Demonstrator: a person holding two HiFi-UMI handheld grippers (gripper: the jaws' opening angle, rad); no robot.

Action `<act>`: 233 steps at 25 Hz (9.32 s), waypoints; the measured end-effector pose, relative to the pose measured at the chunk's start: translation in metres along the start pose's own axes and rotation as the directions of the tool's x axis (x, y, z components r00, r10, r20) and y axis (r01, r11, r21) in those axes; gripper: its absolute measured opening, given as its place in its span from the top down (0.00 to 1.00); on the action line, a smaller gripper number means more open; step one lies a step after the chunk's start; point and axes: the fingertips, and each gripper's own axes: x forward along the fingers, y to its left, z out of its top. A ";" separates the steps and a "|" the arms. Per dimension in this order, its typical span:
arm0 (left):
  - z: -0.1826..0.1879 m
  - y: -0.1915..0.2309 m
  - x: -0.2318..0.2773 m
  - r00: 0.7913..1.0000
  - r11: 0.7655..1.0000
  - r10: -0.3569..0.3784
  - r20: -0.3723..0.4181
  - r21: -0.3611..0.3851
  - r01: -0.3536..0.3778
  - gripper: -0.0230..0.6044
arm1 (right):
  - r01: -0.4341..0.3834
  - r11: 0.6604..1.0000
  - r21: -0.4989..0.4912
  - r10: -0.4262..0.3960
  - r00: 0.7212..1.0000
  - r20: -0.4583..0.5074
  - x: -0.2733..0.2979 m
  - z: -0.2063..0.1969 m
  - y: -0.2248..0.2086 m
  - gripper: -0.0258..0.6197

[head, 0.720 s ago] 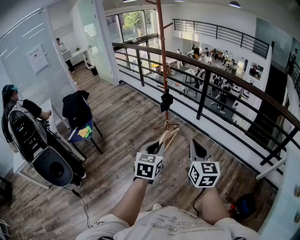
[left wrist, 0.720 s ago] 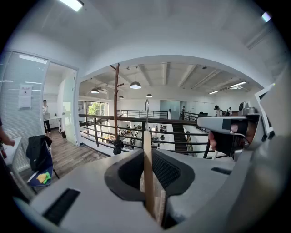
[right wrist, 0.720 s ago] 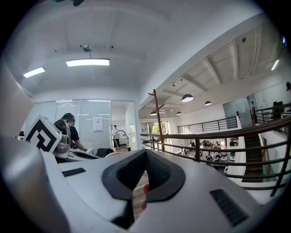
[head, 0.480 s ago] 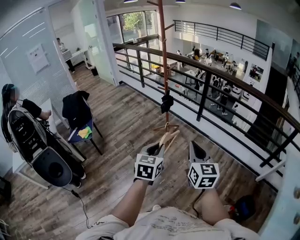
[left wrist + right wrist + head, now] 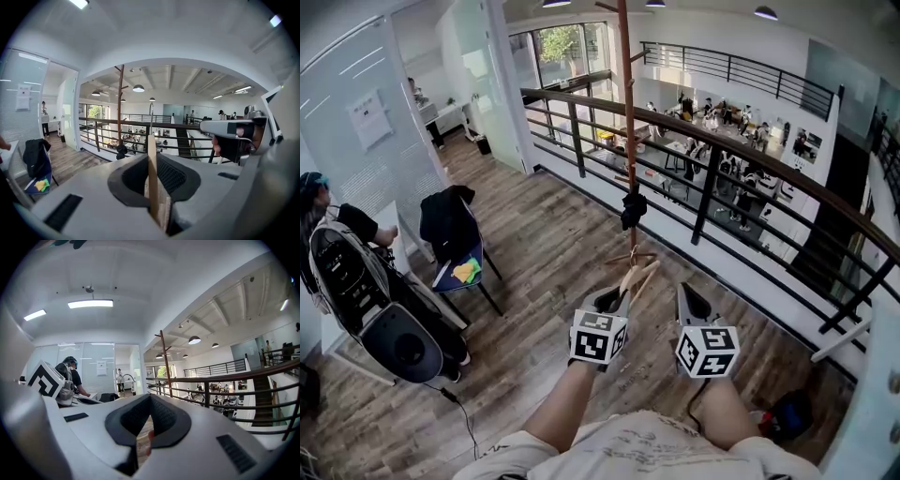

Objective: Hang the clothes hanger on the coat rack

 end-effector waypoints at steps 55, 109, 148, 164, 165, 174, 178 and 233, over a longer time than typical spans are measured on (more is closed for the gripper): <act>0.034 0.074 0.175 0.999 0.999 -0.017 -0.042 0.028 0.018 0.88 | 0.026 0.995 0.101 -0.029 0.999 0.024 0.166 -0.005 -0.105 0.96; 0.170 0.131 0.481 0.996 0.995 0.076 -0.037 -0.059 -0.078 0.88 | -0.075 0.994 0.076 0.076 0.997 -0.014 0.432 0.042 -0.322 0.96; 0.403 0.199 0.537 0.965 0.992 0.123 0.234 -0.016 -0.123 0.88 | -0.067 0.991 0.116 0.071 0.997 -0.028 0.486 0.055 -0.350 0.96; 0.456 0.235 0.528 0.924 0.978 0.210 0.321 -0.060 -0.201 0.88 | -0.075 0.992 0.099 0.079 0.996 -0.035 0.509 0.060 -0.359 0.96; 0.459 0.238 0.527 0.921 0.977 0.214 0.325 -0.063 -0.205 0.88 | -0.075 0.992 0.098 0.078 0.996 -0.035 0.511 0.061 -0.358 0.96; 0.482 0.253 0.524 0.901 0.967 0.253 0.351 -0.087 -0.238 0.88 | -0.078 0.992 0.096 0.080 0.996 -0.024 0.522 0.070 -0.360 0.96; 0.489 0.257 0.523 0.894 0.964 0.265 0.362 -0.096 -0.247 0.88 | -0.085 0.992 0.093 0.088 0.996 -0.026 0.528 0.071 -0.359 0.96; 0.530 0.266 0.560 0.890 0.892 0.311 0.333 -0.426 -0.153 0.88 | -0.097 0.992 0.082 0.098 0.995 -0.014 0.523 0.095 -0.362 0.96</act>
